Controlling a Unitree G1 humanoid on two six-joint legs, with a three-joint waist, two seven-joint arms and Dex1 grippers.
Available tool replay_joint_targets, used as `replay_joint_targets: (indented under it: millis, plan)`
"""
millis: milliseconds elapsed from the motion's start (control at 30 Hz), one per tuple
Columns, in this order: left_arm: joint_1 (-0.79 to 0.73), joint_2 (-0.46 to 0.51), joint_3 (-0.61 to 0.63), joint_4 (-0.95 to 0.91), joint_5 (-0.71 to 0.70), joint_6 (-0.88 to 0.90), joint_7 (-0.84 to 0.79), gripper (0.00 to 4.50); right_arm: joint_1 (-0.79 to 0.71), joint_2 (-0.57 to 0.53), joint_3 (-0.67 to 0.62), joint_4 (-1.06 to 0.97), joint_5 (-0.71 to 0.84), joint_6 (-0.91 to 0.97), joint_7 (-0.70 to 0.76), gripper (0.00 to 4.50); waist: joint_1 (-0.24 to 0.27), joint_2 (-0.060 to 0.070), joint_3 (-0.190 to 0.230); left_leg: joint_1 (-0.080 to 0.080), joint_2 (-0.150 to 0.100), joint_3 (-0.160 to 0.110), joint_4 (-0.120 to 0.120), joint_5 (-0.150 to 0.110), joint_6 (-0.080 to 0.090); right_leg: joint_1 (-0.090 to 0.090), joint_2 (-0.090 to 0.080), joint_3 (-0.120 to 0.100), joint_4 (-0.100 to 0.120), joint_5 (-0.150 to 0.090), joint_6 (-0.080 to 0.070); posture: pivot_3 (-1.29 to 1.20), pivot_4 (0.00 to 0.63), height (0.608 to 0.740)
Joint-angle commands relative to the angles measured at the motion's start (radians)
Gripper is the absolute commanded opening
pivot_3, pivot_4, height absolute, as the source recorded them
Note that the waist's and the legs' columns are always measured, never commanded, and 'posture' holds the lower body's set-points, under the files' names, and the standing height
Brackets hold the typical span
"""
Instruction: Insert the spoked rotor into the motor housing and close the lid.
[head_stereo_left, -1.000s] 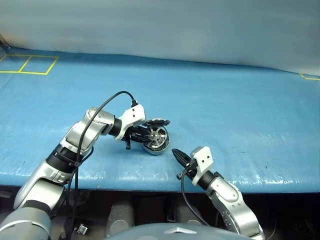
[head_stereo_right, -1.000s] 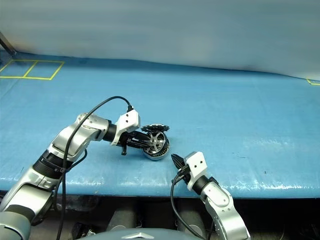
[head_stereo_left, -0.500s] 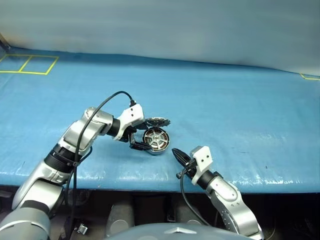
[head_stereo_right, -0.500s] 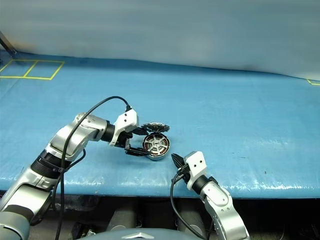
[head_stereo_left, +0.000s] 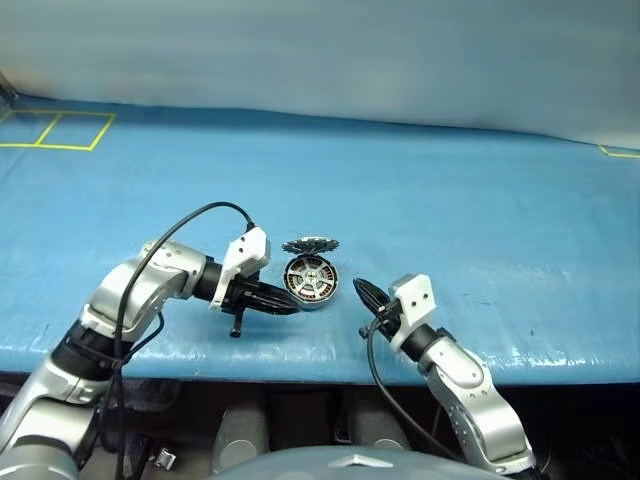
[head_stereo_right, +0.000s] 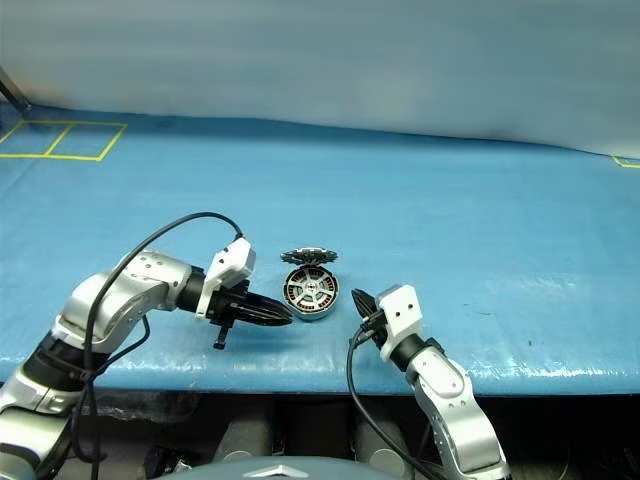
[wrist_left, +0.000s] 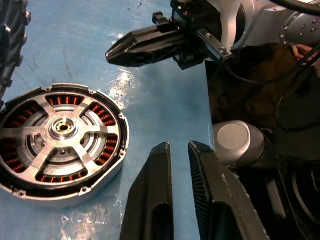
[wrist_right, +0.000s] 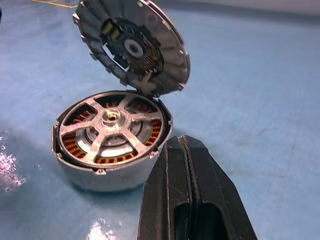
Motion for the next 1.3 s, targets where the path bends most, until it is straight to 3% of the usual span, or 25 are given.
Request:
replay_joint_targets:
  millis: [33,333,600,900,1300]
  plan:
    - [0.1,-0.014,0.085,-0.06,0.008,-0.154,0.045,0.08,-0.057,0.015,0.037,-0.063,0.006,0.135,-0.025,0.0,0.002,0.0,0.0,0.0,0.0,0.0,0.0,0.0,0.0,0.0,0.0,0.0,0.0,0.0,0.0,0.0,0.15,0.74]
    - [0.487,-0.174,0.275,-0.186,-0.01,-0.391,0.268,0.08,-0.228,0.094,0.166,-0.004,-0.035,0.302,-0.062,0.0,0.001,0.001,0.0,0.0,0.001,0.001,-0.003,0.0,0.0,-0.001,-0.002,0.001,-0.001,-0.001,-0.001,0.0,0.15,0.74]
    - [0.658,-0.276,0.296,-0.22,0.028,-0.483,0.407,0.08,-0.304,0.143,0.178,0.117,-0.056,0.305,-0.071,0.0,0.0,0.001,0.0,0.0,0.0,0.002,-0.004,0.0,0.0,-0.001,-0.002,-0.001,-0.001,-0.001,-0.001,0.0,0.15,0.74]
    - [0.697,-0.311,0.271,-0.217,0.036,-0.5,0.47,0.08,-0.316,0.129,0.175,0.134,-0.078,0.35,-0.081,0.0,0.0,0.001,0.0,0.001,0.0,0.003,-0.007,0.0,0.0,-0.002,-0.002,-0.002,-0.003,-0.001,-0.001,0.0,0.15,0.74]
    - [0.659,-0.307,0.236,-0.197,0.038,-0.499,0.477,0.08,-0.36,0.144,0.239,0.093,-0.08,0.625,-0.1,0.0,-0.002,0.001,-0.002,0.01,0.001,0.004,-0.015,-0.001,-0.002,0.001,-0.007,-0.003,-0.011,-0.001,-0.002,0.0,0.15,0.74]
